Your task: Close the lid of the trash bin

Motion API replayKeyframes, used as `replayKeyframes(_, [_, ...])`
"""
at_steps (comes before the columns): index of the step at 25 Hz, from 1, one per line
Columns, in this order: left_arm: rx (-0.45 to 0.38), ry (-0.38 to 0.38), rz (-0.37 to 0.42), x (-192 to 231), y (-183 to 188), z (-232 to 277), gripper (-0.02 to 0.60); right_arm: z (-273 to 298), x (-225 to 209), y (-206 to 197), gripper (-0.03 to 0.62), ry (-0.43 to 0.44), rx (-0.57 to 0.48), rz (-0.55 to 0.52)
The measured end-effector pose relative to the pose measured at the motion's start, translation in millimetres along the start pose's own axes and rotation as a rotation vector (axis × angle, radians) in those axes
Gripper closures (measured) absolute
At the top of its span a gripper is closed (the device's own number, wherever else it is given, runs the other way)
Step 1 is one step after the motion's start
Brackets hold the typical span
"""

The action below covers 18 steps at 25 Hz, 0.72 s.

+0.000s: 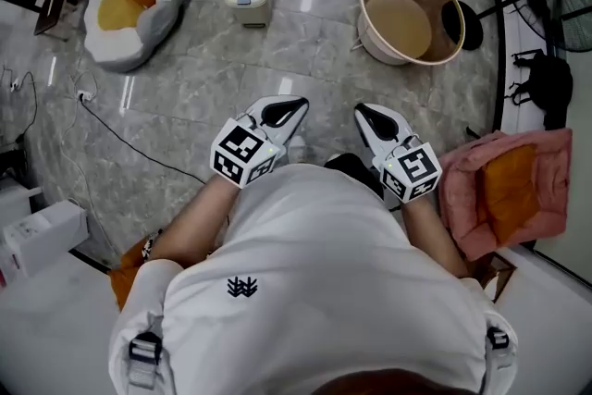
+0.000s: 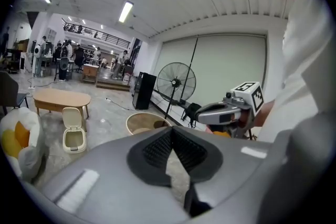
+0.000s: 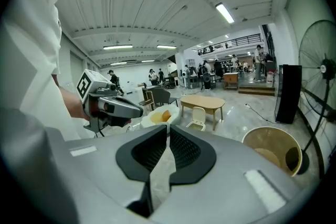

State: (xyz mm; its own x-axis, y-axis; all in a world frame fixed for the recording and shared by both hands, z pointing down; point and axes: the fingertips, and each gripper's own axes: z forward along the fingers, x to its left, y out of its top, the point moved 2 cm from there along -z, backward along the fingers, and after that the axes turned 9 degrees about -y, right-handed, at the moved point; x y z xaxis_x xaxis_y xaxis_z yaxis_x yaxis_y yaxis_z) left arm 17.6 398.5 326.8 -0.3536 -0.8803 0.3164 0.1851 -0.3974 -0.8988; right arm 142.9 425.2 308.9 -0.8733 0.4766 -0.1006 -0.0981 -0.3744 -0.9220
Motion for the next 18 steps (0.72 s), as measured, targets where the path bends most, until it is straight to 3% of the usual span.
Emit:
replayKeyframes(11, [-0.019, 0.162, -0.063, 82.1, 12.3, 16.2, 0.525, 95.5, -46.3, 26.9, 0.591, 0.150, 0.024, -0.057])
replayKeyframes(18, [-0.035, 0.291, -0.094, 151.2, 58.6, 58.8, 0.523, 173.0, -108.5, 69.7, 0.577, 0.299, 0.031, -0.107])
